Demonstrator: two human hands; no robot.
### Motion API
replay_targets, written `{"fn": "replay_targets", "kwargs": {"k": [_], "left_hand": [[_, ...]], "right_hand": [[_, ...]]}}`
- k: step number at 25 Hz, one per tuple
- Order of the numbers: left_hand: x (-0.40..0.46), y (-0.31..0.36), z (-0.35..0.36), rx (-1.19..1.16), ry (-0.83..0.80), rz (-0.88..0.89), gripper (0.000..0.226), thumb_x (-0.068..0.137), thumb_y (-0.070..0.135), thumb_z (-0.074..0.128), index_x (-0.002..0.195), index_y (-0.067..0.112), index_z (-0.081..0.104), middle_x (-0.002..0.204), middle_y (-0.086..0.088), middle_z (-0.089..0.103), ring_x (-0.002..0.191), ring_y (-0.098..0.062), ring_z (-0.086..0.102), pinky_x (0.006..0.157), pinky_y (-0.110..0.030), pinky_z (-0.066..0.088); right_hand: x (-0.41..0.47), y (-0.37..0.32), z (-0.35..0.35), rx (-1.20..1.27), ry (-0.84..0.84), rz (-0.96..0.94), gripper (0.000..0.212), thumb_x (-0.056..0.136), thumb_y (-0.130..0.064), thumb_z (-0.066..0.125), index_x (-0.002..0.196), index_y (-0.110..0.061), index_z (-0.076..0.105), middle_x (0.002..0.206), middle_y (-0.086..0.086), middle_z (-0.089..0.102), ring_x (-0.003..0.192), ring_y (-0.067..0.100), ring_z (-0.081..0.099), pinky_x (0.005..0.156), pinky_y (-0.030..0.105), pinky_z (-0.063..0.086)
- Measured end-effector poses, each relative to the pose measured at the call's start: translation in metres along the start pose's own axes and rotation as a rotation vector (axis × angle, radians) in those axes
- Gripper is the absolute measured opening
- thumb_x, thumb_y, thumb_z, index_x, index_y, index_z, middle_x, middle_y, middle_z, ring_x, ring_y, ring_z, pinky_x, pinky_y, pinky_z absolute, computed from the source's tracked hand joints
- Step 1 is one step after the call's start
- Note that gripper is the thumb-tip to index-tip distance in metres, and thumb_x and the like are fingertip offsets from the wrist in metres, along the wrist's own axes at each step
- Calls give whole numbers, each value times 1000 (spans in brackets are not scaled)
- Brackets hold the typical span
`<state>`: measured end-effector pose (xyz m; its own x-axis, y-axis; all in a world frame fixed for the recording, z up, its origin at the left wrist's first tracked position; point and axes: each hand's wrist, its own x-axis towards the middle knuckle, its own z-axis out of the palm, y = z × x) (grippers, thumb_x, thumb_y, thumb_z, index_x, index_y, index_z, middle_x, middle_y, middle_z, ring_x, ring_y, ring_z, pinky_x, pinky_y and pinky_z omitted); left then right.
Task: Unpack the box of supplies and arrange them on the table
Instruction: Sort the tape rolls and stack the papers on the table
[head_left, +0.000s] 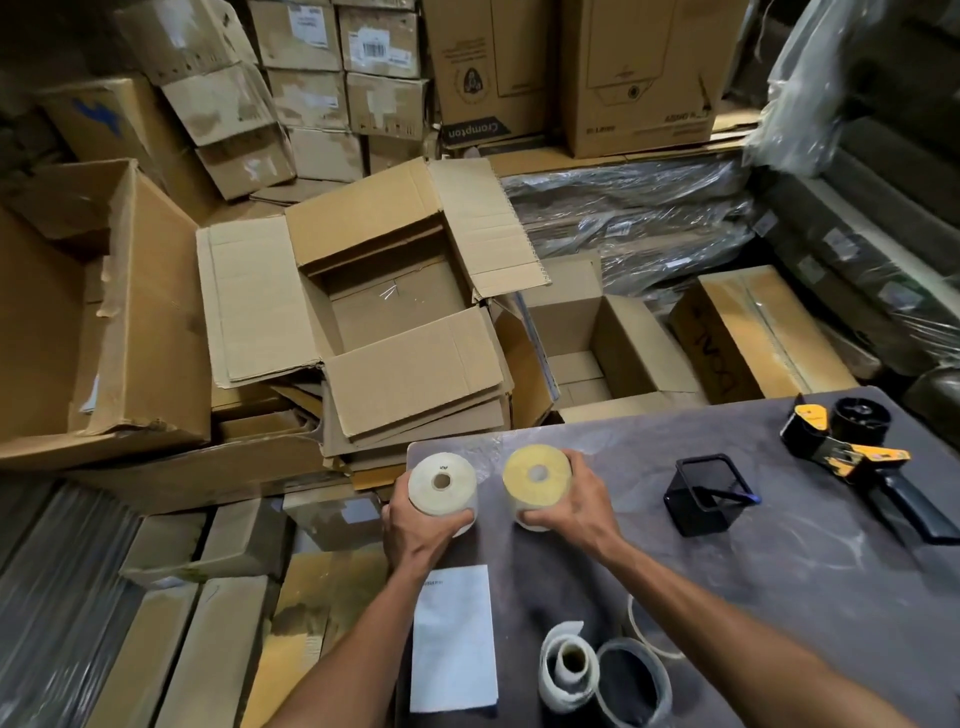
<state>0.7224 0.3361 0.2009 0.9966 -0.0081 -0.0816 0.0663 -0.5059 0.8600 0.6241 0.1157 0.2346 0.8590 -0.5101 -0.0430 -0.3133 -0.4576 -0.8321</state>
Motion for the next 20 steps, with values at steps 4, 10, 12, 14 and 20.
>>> {"fn": "replay_targets", "kwargs": {"k": [4, 10, 12, 14, 20], "left_hand": [[19, -7, 9, 24, -8, -29, 103, 30, 56, 85, 125, 38, 49, 116, 1, 62, 108, -24, 58, 85, -40, 55], [39, -9, 26, 57, -26, -44, 107, 33, 59, 84, 130, 40, 46, 120, 2, 60, 110, -23, 58, 85, -39, 54], [48, -4, 28, 64, -37, -41, 105, 34, 57, 84, 130, 42, 47, 118, 2, 62, 107, -23, 60, 79, -32, 51], [55, 0, 30, 68, -46, -28, 104, 35, 56, 83, 131, 45, 46, 116, 2, 62, 105, -22, 60, 78, -31, 49], [60, -1, 32, 73, -45, -5, 104, 36, 57, 82, 132, 44, 45, 116, 3, 60, 105, -20, 57, 79, -28, 44]], "right_hand": [[20, 13, 20, -6, -10, 45, 96, 38, -53, 91, 119, -37, 42, 111, -9, 59, 103, 13, 59, 90, 34, 55], [46, 22, 45, -13, -23, 41, 98, 41, -54, 91, 122, -39, 40, 113, -10, 57, 104, 11, 57, 91, 33, 55], [54, 23, 51, -4, -18, 40, 97, 42, -51, 91, 124, -38, 40, 113, -8, 58, 105, 13, 57, 91, 34, 54], [62, 23, 55, 5, -1, 54, 97, 43, -49, 91, 125, -38, 41, 113, -8, 58, 106, 14, 57, 92, 37, 55], [81, 21, 60, 35, -3, 61, 99, 45, -46, 92, 130, -35, 41, 117, -3, 58, 109, 19, 56, 95, 39, 53]]}}
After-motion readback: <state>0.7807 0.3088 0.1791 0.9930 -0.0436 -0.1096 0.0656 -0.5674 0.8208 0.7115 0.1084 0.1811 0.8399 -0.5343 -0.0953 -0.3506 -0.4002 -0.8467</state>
